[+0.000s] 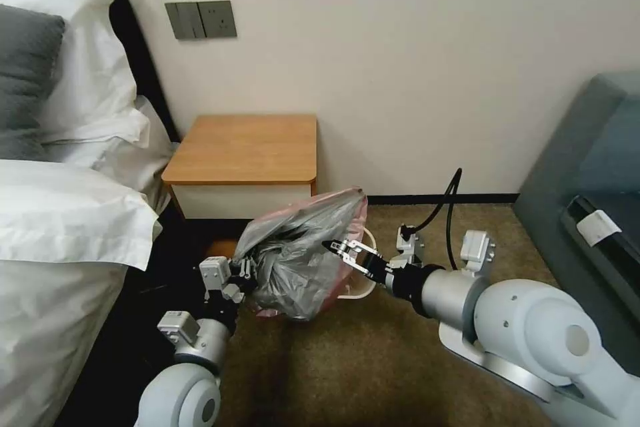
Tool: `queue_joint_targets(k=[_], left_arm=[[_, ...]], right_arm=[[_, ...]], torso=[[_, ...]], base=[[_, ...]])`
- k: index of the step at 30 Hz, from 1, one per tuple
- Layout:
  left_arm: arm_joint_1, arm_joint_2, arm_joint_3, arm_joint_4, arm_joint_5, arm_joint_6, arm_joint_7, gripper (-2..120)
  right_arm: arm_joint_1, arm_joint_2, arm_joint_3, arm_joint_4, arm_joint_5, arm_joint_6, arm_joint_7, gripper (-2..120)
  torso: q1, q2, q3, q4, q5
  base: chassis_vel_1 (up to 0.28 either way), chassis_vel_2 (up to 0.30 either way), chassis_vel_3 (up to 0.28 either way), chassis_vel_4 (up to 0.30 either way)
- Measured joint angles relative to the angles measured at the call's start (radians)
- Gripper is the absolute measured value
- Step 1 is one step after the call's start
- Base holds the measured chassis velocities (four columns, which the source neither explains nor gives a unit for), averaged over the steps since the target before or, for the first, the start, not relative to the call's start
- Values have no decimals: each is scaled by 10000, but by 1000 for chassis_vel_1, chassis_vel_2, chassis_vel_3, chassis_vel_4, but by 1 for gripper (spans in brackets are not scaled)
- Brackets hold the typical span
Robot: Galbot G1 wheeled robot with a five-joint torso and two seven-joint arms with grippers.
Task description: Pick up the garbage bag from the table and place it over the trash can.
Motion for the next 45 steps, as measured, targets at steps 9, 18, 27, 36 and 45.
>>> queue_joint_targets(k=[9, 18, 27, 36, 45], left_arm=[[17, -61, -3, -30, 245, -118, 37, 7], [2, -41, -37, -91, 167, -99, 47, 7], [-159, -39, -65, -106, -491, 154, -123, 7], [-245, -82, -81, -106, -778, 273, -248, 7], [-311, -79, -85, -93, -1066, 389, -482, 7]], right_arm=[[250, 153, -409, -250, -362, 267, 216, 100], [312, 569, -763, -612, -883, 75, -577, 89], [163, 765, -794, -938, -1305, -540, -1527, 53], [103, 788, -921, -969, -1856, -661, -1987, 21], [38, 725, -813, -793, -2150, -676, -2126, 0]], torso=[[0, 0, 0, 0, 0], [0, 0, 0, 0, 1], [0, -1, 0, -1, 0], [0, -1, 0, -1, 1], [0, -1, 0, -1, 1]], base=[[0, 0, 0, 0], [0, 0, 0, 0], [0, 0, 0, 0], [0, 0, 0, 0], [0, 0, 0, 0]])
